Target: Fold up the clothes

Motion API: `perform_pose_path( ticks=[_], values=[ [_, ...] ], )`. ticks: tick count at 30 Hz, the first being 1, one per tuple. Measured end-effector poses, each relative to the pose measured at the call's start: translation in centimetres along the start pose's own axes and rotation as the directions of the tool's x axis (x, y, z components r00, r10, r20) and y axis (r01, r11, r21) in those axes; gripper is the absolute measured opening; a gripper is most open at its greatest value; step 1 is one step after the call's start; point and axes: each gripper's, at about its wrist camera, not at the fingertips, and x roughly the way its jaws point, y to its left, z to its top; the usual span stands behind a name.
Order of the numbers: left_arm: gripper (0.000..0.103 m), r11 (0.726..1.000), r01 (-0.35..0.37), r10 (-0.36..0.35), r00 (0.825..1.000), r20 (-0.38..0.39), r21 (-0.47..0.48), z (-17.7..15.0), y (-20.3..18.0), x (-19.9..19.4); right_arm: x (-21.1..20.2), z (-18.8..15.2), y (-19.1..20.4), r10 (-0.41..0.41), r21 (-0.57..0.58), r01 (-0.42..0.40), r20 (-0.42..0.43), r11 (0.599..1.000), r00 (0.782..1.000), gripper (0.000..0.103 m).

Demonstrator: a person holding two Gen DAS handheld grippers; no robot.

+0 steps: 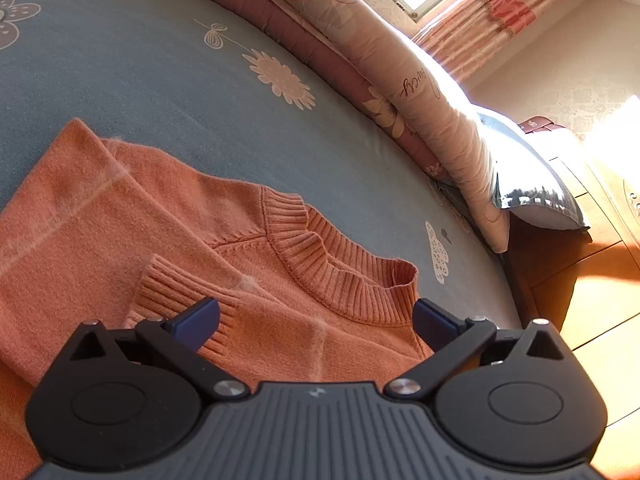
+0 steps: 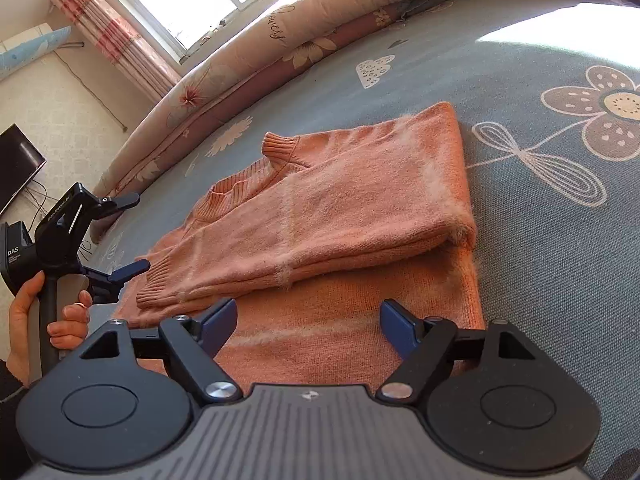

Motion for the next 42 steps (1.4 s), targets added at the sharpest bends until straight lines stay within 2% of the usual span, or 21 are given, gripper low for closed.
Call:
perform_pose_path(
  ticks=[4, 6, 8, 12, 17, 19, 22, 26, 28, 33, 42],
  values=[
    [0.101, 0.997, -0.065, 0.065, 0.998, -0.004, 0.030, -0.3, 0.9, 0.0, 0.1, -0.1, 0.4, -0.013, -0.032, 0.013, 0.000, 0.999, 1.000, 0.083],
    [0.101, 0.984, -0.160, 0.160, 0.987, 0.013, 0.072, -0.1, 0.5, -1.2, 0.1, -0.1, 0.5, -0.019, -0.048, 0.019, 0.000, 0.999, 1.000, 0.083],
    [0.101, 0.973, -0.205, 0.207, 0.978, -0.003, 0.108, 0.3, 0.1, -2.3, 0.1, -0.1, 0.4, -0.015, -0.039, 0.015, 0.001, 0.999, 1.000, 0.083],
    [0.101, 0.980, -0.157, 0.161, 0.987, -0.026, 0.126, -0.2, -0.5, -5.2, 0.1, 0.2, 0.0, 0.013, 0.001, -0.013, 0.004, 1.000, 1.000, 0.090],
    [0.101, 0.981, -0.080, 0.096, 0.992, -0.086, 0.180, -1.5, -2.4, -5.3, -0.6, 0.4, -0.3, 0.005, 0.030, -0.006, 0.022, 1.000, 1.000, 0.090],
    [0.101, 0.981, -0.030, 0.051, 0.993, -0.105, 0.194, -1.3, -4.2, -3.9, -1.0, 0.4, -0.5, -0.011, 0.028, 0.010, 0.034, 1.000, 0.999, 0.090],
    [0.101, 0.977, 0.093, -0.065, 0.987, -0.146, 0.194, -0.8, -8.0, -0.2, -1.1, 0.2, -0.3, -0.025, -0.020, 0.025, 0.037, 0.999, 0.999, 0.090],
    [0.101, 0.954, 0.235, -0.188, 0.953, -0.238, 0.187, -0.9, -12.7, 6.6, -0.8, -0.5, 0.3, -0.035, -0.123, 0.039, 0.029, 0.992, 0.999, 0.095],
    [0.101, 0.942, 0.266, -0.209, 0.942, -0.263, 0.205, -1.4, -14.1, 9.2, -0.7, -0.7, 0.8, -0.053, -0.168, 0.057, 0.029, 0.984, 0.998, 0.097],
    [0.101, 0.951, 0.182, -0.106, 0.952, -0.288, 0.250, -1.6, -14.6, 15.6, -0.5, -1.5, 1.2, -0.051, -0.268, 0.060, 0.040, 0.962, 0.998, 0.101],
    [0.102, 0.939, 0.205, -0.132, 0.956, -0.261, 0.276, -0.5, -14.2, 14.4, -0.2, -2.0, 1.5, -0.058, -0.325, 0.075, 0.062, 0.943, 0.996, 0.103]
  ],
)
